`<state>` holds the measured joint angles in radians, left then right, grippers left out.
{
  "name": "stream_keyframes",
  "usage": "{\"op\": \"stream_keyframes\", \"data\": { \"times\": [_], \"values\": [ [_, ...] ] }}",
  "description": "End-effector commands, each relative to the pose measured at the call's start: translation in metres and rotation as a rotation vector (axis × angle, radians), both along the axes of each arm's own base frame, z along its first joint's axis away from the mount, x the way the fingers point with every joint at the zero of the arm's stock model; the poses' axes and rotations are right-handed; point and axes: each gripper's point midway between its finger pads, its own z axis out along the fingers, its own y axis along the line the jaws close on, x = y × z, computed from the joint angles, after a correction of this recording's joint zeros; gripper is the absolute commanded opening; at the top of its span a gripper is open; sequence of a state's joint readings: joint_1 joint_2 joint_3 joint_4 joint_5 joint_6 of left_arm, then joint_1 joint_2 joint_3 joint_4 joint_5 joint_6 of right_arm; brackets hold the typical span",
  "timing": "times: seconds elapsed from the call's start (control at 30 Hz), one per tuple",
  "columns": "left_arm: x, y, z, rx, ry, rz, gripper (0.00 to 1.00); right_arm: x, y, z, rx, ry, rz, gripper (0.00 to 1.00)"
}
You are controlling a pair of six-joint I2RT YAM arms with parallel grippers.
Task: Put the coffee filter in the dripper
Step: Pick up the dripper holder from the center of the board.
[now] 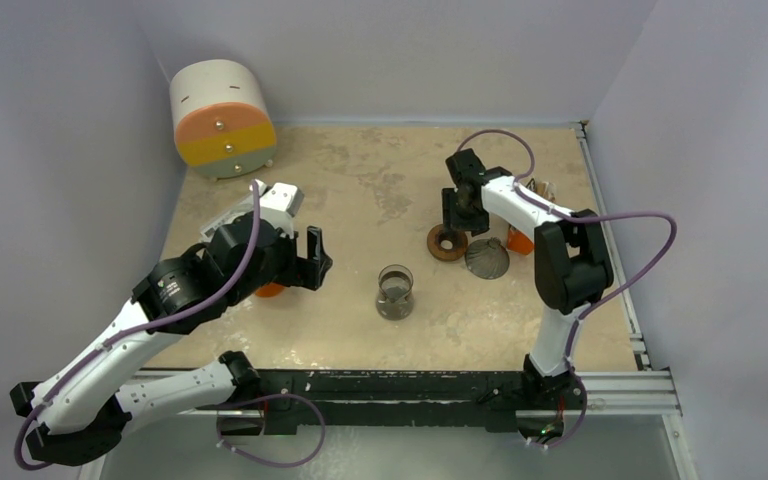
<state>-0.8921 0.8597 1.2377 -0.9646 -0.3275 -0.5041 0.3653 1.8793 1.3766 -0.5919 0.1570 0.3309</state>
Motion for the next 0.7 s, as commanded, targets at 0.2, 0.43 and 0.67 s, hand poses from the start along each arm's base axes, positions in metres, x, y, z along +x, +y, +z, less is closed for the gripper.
{"op": "stream_keyframes", "data": {
  "times": [0.2,0.43,0.67],
  "values": [
    [0.002,0.004,0.016,-0.021,-0.041,0.014,0.81,0.008,-0.003,-0.003,-0.011,0.0,-0.003,0.59],
    [0.001,0.006,0.016,-0.026,-0.042,0.016,0.81,0.006,-0.004,-0.008,-0.01,0.011,-0.01,0.57],
    [0.001,0.007,0.016,-0.024,-0.041,0.018,0.81,0.005,-0.005,-0.009,-0.004,0.014,-0.014,0.51]
  ]
}}
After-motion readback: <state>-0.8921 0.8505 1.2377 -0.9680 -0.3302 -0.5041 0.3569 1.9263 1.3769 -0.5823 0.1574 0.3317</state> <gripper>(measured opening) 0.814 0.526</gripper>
